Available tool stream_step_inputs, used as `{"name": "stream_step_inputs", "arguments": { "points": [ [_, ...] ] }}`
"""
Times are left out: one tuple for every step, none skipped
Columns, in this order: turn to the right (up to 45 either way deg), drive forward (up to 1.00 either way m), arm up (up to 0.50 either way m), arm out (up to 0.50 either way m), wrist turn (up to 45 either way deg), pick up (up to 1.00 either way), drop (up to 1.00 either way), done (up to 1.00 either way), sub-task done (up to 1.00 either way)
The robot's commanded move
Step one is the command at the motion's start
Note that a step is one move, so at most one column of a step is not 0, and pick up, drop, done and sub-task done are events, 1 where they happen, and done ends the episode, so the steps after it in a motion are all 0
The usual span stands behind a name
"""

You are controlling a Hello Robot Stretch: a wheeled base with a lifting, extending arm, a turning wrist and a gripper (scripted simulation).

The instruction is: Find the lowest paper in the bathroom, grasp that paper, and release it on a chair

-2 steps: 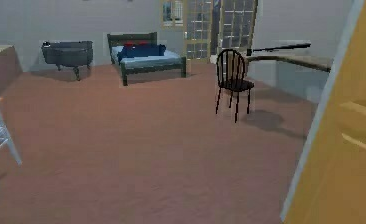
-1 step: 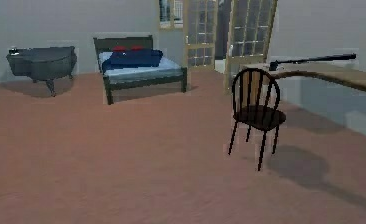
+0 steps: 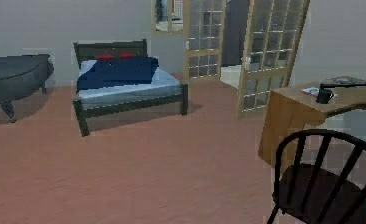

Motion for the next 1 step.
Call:
{"name": "stream_step_inputs", "arguments": {
  "points": [
    [0.0,0.80,0.00,0.00,0.0,0.00,0.00,0.00,0.00]
  ]
}}
